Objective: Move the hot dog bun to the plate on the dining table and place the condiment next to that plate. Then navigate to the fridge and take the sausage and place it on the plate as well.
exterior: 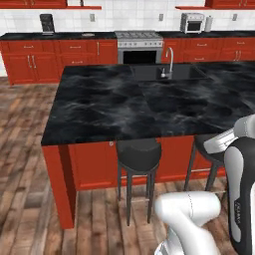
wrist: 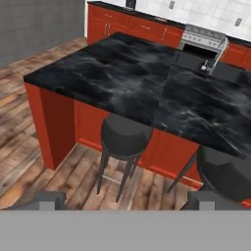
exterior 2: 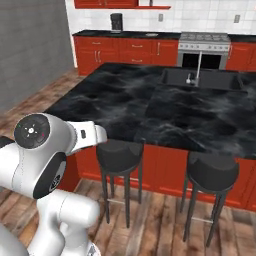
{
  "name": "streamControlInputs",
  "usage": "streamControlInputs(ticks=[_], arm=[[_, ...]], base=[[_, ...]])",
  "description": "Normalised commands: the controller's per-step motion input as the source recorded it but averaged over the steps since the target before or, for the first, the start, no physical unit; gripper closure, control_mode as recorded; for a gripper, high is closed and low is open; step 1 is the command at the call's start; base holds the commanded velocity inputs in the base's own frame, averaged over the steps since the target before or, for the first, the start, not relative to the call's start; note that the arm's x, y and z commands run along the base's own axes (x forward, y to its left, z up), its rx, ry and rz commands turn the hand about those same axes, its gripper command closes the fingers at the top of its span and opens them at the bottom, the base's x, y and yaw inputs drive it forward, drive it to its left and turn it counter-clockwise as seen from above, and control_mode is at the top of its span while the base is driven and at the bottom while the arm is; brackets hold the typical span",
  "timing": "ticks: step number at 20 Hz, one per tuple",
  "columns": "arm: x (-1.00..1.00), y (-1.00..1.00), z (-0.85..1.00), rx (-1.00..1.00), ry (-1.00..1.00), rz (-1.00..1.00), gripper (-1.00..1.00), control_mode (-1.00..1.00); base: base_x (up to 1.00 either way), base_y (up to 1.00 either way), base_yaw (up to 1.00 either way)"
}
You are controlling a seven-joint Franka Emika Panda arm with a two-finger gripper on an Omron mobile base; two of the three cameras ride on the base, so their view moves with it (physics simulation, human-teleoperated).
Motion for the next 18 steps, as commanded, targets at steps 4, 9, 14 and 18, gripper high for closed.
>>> streamControlInputs(ticks=[4,9,14,18], arm=[[0.0,0.0,0.0,0.0,0.0,0.0,-1.0,1.0],[0.0,0.0,0.0,0.0,0.0,0.0,-1.0,1.0],[0.0,0.0,0.0,0.0,0.0,0.0,-1.0,1.0],[0.0,0.0,0.0,0.0,0.0,0.0,-1.0,1.0]], base=[[0.09,1.0,0.0],[0.31,1.0,-0.03],[0.5,0.93,0.0],[0.8,0.78,-0.07]])
